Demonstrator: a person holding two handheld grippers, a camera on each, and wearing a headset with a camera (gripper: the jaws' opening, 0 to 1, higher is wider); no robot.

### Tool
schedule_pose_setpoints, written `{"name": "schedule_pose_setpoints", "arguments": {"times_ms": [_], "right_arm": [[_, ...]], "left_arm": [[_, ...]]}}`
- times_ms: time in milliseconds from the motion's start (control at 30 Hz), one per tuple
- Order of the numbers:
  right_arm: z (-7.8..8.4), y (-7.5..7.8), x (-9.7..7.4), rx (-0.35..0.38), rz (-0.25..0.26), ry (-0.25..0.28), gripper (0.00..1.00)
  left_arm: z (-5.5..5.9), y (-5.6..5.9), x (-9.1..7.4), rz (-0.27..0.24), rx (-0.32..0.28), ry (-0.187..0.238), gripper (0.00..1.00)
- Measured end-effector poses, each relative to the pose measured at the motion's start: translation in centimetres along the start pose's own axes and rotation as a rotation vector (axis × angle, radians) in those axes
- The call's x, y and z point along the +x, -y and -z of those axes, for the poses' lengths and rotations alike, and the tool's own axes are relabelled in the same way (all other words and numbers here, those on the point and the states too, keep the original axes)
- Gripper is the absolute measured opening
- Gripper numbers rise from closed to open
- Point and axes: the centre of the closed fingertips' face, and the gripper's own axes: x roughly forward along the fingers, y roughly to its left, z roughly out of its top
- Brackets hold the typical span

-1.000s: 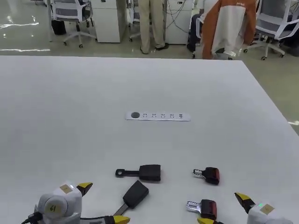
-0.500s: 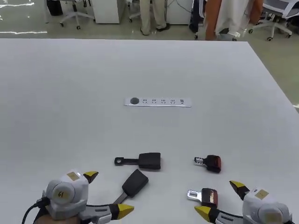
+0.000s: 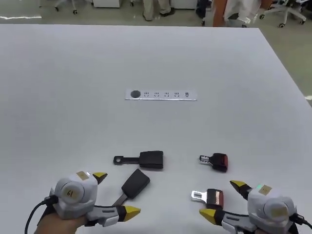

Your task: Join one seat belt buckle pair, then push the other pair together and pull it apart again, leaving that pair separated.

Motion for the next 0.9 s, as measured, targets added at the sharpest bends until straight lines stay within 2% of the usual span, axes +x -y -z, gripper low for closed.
{"name": "schedule_pose_setpoints", "arguments": {"times_ms": [133, 233, 300, 600, 767, 900], "right_arm": [[0.4, 0.1, 0.4, -0.012, -0.032, -0.02, 0.72], [0.6, 0.2, 0.5, -0.026, -0.054, -0.04, 0.72], [0.9, 0.1, 0.6, -0.023, -0.079, -0.066, 0.68], [0.6, 0.3, 0.8, -0.057, -0.121, -0.079, 0.68], [1.0, 0.4, 1.0, -0.078, -0.144, -0.097, 0.68], [1.7, 0.3, 1.1, -0.094, -0.182, -0.128, 0.67]], "left_arm": [[0.2, -0.2, 0.8, 0.009, 0.008, -0.013, 0.88], [-0.1, -0.1, 1.4, 0.017, 0.018, -0.027, 0.87], [0.0, 0.0, 1.8, 0.023, 0.02, -0.034, 0.86], [0.5, 0.3, 3.1, 0.043, 0.049, -0.062, 0.84], [0.6, 0.1, 3.7, 0.051, 0.059, -0.071, 0.83], [0.5, 0.3, 4.1, 0.055, 0.065, -0.076, 0.81]]}}
